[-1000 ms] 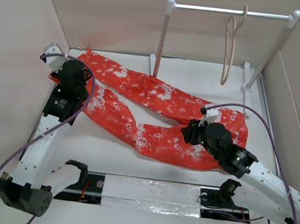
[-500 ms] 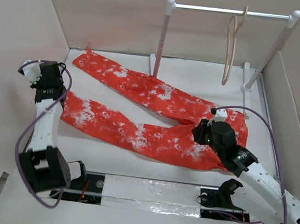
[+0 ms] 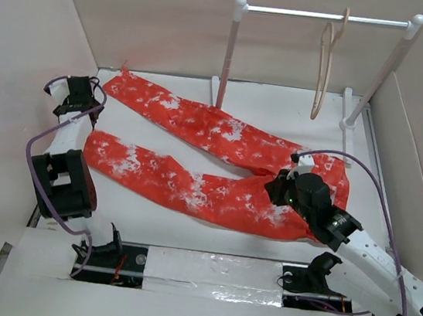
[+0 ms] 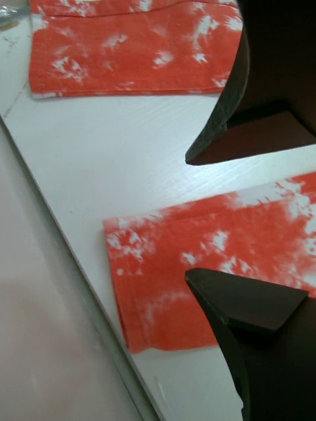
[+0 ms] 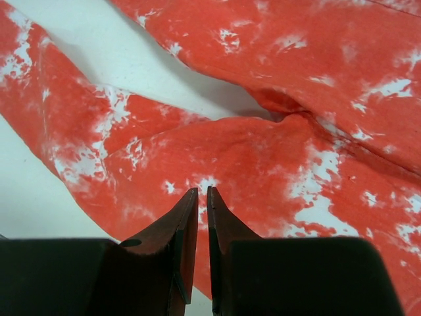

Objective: Place the trousers on the hanger
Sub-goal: Flatten out the trousers at the center of the board.

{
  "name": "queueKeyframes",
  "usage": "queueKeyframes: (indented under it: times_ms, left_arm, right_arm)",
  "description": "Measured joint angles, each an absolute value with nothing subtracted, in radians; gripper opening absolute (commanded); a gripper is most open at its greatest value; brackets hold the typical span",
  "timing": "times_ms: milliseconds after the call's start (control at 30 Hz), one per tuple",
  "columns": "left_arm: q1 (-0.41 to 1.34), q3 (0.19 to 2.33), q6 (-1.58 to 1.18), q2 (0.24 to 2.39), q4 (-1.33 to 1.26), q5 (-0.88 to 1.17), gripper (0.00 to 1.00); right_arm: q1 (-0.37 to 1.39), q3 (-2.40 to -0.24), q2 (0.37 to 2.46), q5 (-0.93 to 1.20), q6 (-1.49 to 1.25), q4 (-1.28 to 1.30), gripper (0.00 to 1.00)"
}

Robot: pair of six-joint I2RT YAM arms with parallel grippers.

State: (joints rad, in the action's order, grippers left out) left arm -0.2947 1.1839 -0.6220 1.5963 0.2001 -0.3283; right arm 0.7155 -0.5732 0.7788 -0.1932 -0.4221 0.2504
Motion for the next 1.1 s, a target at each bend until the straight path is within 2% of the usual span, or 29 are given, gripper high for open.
queueKeyframes:
  times_ms: [33, 67, 167, 267, 300, 367, 467, 500, 533, 667, 733, 1000, 1100]
  left_arm:
    - [-0.295, 1.149, -0.622, 1.565, 0.188, -0.329, 0.68]
    - [-0.295, 1.111, -0.627, 1.53, 0.18, -0.331, 0.69]
    - [-0.295, 1.039, -0.632, 1.454, 0.18, -0.357, 0.65]
    - [-0.295, 1.039, -0.641, 1.459, 0.192, -0.385, 0.44]
    - [-0.295, 1.039, -0.65, 1.468, 0.202, -0.395, 0.31]
    - [-0.296, 1.039, -0.672, 1.496, 0.233, -0.408, 0.28]
    - [-0.299, 1.017, -0.701, 1.517, 0.264, -0.409, 0.36]
    - [-0.303, 0.998, -0.71, 1.513, 0.269, -0.408, 0.46]
    - [-0.309, 0.975, -0.723, 1.507, 0.268, -0.408, 0.49]
    - [-0.365, 0.898, -0.762, 1.489, 0.279, -0.405, 0.51]
    - [-0.395, 0.886, -0.773, 1.49, 0.286, -0.405, 0.57]
    - [-0.423, 0.889, -0.767, 1.575, 0.258, -0.399, 0.59]
    - [-0.423, 0.891, -0.761, 1.62, 0.24, -0.376, 0.54]
  right_arm:
    - [0.719, -0.573, 0.783, -0.189, -0.422, 0.245, 0.16]
    - [0.722, -0.573, 0.789, -0.185, -0.421, 0.235, 0.16]
    - [0.73, -0.573, 0.817, -0.167, -0.414, 0.2, 0.03]
    - [0.747, -0.573, 0.842, -0.152, -0.411, 0.192, 0.0]
    - [0.755, -0.572, 0.843, -0.149, -0.411, 0.192, 0.0]
    - [0.77, -0.569, 0.837, -0.146, -0.411, 0.188, 0.0]
    - [0.782, -0.545, 0.797, -0.145, -0.411, 0.177, 0.01]
    - [0.783, -0.538, 0.783, -0.144, -0.411, 0.176, 0.01]
    - [0.786, -0.533, 0.771, -0.144, -0.411, 0.175, 0.01]
    - [0.786, -0.526, 0.753, -0.133, -0.411, 0.175, 0.02]
    - [0.786, -0.525, 0.75, -0.123, -0.411, 0.175, 0.02]
    - [0.786, -0.523, 0.742, -0.108, -0.407, 0.179, 0.02]
    - [0.786, -0.522, 0.734, -0.102, -0.407, 0.178, 0.03]
